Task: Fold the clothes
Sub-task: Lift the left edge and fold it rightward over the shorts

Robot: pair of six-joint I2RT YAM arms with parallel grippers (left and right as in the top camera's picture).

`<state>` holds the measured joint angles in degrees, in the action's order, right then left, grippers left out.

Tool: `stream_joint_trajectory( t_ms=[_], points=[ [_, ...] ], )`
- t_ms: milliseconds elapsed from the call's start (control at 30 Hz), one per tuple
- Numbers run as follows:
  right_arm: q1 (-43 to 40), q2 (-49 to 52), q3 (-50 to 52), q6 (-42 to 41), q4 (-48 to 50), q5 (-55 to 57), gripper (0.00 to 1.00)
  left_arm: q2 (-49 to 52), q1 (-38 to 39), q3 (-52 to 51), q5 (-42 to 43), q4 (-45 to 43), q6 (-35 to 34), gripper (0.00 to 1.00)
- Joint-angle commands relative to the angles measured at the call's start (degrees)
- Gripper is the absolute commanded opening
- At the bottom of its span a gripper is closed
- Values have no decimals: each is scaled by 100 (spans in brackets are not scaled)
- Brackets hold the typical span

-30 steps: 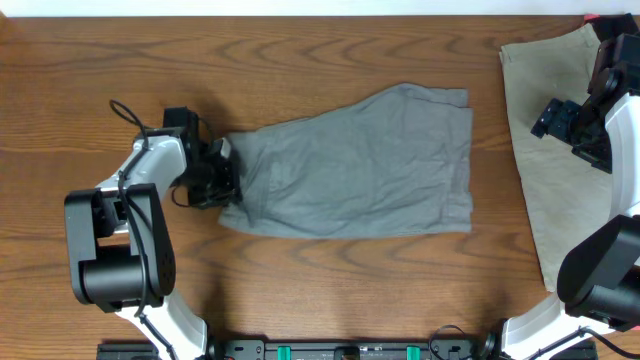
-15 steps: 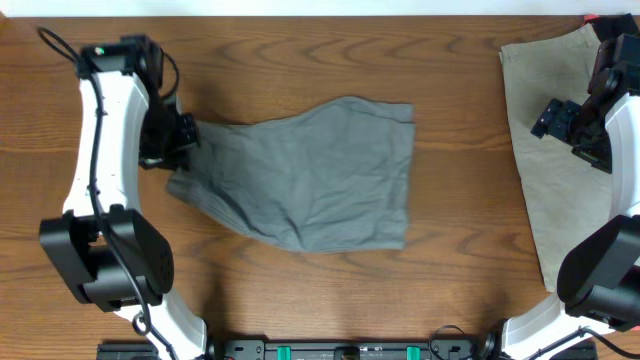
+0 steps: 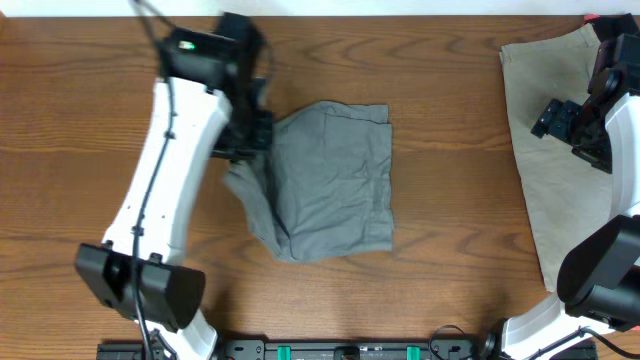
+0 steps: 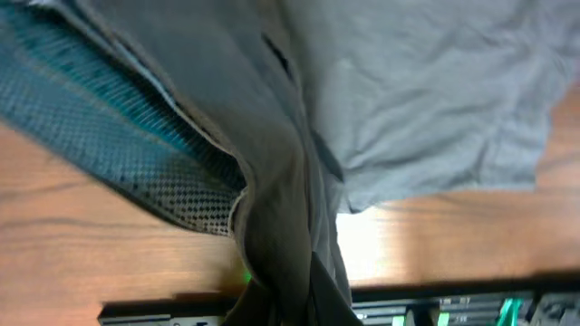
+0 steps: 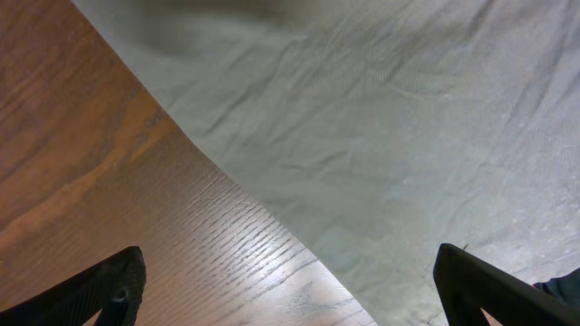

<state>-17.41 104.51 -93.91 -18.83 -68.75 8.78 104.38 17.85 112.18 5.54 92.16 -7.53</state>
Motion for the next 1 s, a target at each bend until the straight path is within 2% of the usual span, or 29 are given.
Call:
stream_joint_trajectory(
  t_ms=[0,233,433,633,967],
  points=[
    [-15,-2,-37,-42,0,37,99,-85,586,-197,304,-55,-76,6],
    [-15,-2,-37,-42,0,37,99,-76,1585,-850,323,-743,-426,6],
    [-15,-2,-37,-42,-2,37,99,-76,2184,-1655,326,-1808,-634,6],
    [-15,-2,-37,-42,0,37,99,-76,2524,-2234,326,-2852,-634,6],
    [-15,-2,-37,-42,0,37,99,-72,2586,-2824,323,-3864,-894,6]
  ],
)
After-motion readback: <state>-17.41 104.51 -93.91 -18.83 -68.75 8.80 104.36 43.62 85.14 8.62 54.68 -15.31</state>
